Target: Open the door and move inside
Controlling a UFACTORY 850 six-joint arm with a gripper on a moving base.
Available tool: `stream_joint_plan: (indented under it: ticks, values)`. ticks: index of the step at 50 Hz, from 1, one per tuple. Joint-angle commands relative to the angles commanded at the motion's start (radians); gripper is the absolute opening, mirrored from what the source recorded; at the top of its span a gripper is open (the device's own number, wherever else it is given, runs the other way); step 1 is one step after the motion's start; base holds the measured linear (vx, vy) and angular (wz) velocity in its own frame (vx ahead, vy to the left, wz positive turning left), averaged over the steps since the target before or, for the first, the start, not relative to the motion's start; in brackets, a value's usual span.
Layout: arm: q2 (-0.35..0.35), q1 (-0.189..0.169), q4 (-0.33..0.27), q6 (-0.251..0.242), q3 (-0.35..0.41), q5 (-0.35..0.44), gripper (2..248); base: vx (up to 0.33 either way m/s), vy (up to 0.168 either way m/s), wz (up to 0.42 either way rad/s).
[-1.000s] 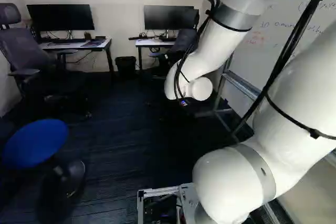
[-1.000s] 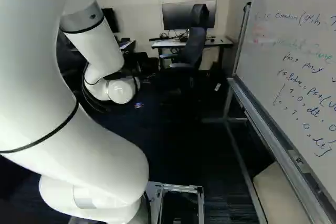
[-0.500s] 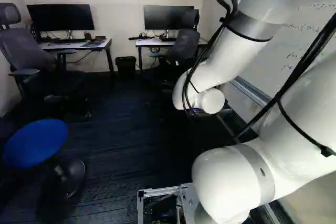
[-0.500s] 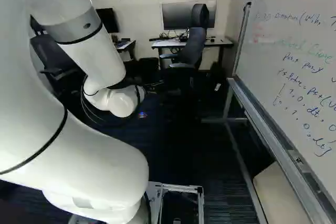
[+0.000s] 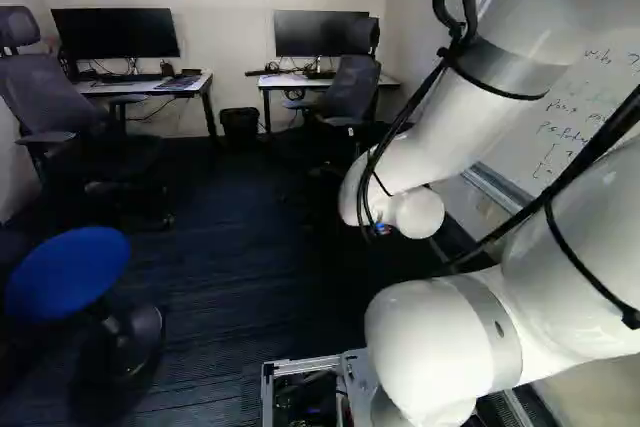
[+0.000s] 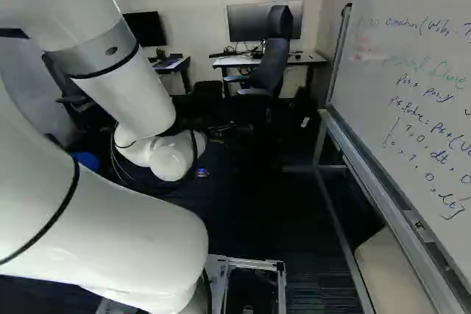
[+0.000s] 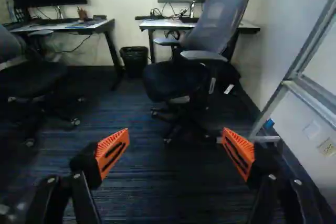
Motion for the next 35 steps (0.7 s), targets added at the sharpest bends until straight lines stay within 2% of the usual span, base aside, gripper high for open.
stream_joint_plan:
  ticks: [35]
  values:
    - [0.013, -0.01, 0.004, 0.0, 0.017, 0.004, 247, 0.0, 0.0, 0.0]
